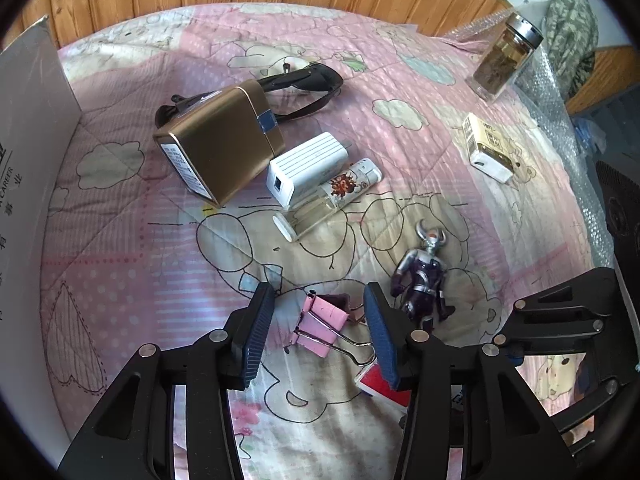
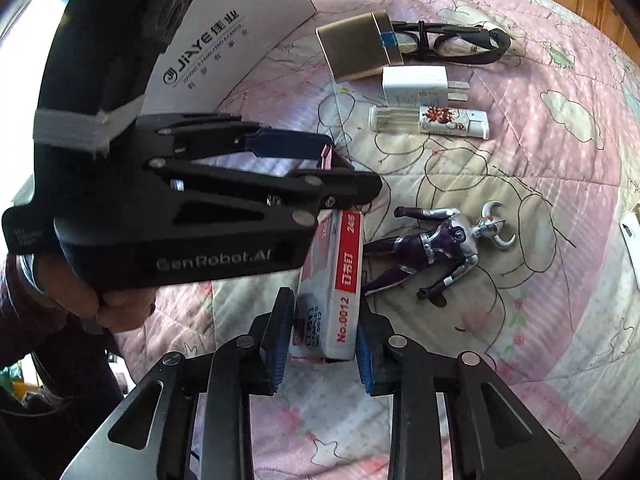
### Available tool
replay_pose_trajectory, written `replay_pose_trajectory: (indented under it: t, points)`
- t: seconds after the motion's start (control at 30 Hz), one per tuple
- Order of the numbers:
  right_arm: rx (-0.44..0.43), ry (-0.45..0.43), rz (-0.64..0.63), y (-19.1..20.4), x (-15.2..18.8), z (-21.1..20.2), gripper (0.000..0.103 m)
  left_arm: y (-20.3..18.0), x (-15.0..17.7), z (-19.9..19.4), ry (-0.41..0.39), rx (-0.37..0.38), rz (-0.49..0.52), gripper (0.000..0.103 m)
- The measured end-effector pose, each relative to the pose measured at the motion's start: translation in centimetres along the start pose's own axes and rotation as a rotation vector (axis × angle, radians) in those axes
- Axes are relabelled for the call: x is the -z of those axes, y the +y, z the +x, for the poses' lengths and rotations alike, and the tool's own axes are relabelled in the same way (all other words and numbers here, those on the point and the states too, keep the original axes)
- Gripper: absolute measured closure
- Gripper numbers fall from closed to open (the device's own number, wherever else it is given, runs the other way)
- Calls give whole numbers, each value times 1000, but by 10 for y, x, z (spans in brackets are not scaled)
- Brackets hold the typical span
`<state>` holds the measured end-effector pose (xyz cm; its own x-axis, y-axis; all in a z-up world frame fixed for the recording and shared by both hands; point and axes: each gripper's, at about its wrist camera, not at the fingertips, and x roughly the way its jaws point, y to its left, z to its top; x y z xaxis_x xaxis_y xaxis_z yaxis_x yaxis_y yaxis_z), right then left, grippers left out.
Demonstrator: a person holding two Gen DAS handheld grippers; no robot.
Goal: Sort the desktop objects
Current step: 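Grasp the red staples box with the right gripper while the left gripper grasps the pink binder clips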
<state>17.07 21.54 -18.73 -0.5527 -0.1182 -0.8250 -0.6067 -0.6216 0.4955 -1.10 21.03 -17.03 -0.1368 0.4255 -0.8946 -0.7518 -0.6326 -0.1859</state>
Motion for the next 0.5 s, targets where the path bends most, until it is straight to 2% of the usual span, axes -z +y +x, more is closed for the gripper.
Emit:
replay_pose_trajectory:
  t: [0.03, 0.07, 0.1, 0.23, 0.33, 0.37, 0.4, 0.5]
  points:
    - [-13, -5, 16, -1, -1, 0, 74, 0, 1, -1, -8, 4, 9, 62]
    - [-22, -5, 25, -2, -1, -1, 76, -2, 0, -2, -14, 4, 17, 78]
    - [-18, -4, 18, 0, -1, -3, 86, -4, -1, -2, -13, -17, 28, 82]
    - [21, 4, -18, 11, 3, -14, 88, 5, -1, -4, -7, -13, 1, 83]
    - [57, 5, -37, 13, 7, -20, 88, 9, 1, -5, 0, -9, -10, 82]
    - [72, 7, -40, 14, 8, -20, 88, 10, 2, -5, 5, -9, -16, 75]
    - [79, 9, -42, 12, 17, -26, 88, 12, 4, -5, 11, -9, -25, 61]
    - [89, 30, -55, 7, 33, -26, 87, 10, 9, -5, 0, -4, -14, 55]
